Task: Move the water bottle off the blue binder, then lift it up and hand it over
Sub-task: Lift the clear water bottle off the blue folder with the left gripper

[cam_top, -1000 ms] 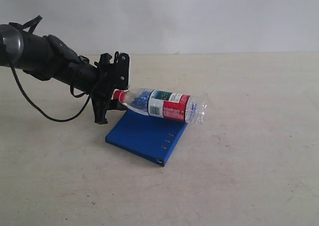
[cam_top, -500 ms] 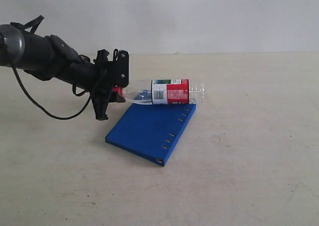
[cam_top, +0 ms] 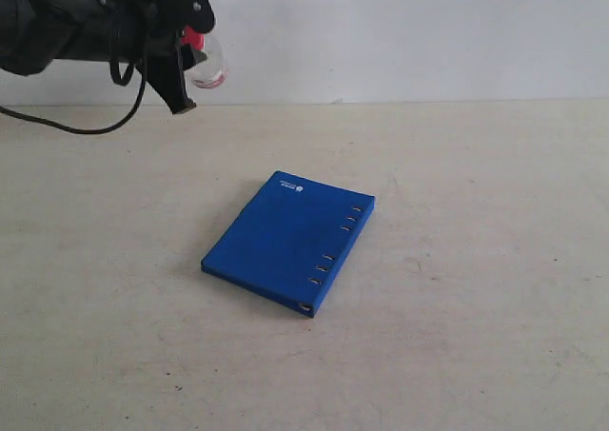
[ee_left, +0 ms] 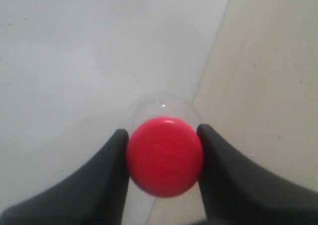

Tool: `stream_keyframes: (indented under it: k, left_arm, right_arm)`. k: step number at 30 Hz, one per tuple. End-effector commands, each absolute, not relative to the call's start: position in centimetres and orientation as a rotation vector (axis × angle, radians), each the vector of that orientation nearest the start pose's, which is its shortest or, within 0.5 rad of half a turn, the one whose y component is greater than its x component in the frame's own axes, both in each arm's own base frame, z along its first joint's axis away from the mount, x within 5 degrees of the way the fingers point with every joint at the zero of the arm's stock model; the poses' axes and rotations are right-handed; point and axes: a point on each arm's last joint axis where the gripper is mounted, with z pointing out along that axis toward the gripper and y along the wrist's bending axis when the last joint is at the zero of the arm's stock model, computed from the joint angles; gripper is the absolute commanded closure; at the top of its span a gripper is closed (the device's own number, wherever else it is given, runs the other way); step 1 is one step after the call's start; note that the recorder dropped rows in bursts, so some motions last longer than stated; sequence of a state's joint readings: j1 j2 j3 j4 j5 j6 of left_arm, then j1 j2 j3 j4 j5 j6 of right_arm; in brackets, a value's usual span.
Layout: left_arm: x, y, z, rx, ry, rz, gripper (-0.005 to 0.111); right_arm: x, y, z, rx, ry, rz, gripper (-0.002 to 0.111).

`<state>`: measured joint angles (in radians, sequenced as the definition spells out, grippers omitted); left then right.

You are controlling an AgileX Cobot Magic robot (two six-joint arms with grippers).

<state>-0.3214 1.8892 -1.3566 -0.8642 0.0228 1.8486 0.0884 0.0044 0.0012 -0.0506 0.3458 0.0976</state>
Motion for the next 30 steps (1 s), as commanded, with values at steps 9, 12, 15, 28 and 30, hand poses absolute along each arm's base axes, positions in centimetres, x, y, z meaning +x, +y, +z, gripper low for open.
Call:
stream_keyframes:
  k: [9, 12, 15, 28, 30]
  left_arm:
    - [41.0, -13.4, 24.1, 1.201, 1.704, 0.353, 0.102]
    - [41.2, -12.7, 22.7, 1.207, 1.746, 0.353, 0.102]
    - [41.4, -12.1, 22.1, 1.133, 1.805, 0.316, 0.102]
    - [41.5, -11.0, 24.5, 0.652, 1.904, 0.201, 0.102]
    - [41.5, -10.9, 24.5, 0.577, 1.931, 0.163, 0.102]
  right_arm:
    - [5.4, 0.3, 18.3, -0.028, 1.818, 0.08, 0.107]
    - [5.4, 0.3, 18.3, -0.028, 1.818, 0.08, 0.107]
    - [5.4, 0.3, 18.3, -0.028, 1.818, 0.08, 0.107]
    - [5.4, 0.3, 18.3, -0.028, 1.818, 0.08, 0.107]
    - [5.4, 0.3, 18.3, -0.028, 1.818, 0.08, 0.107]
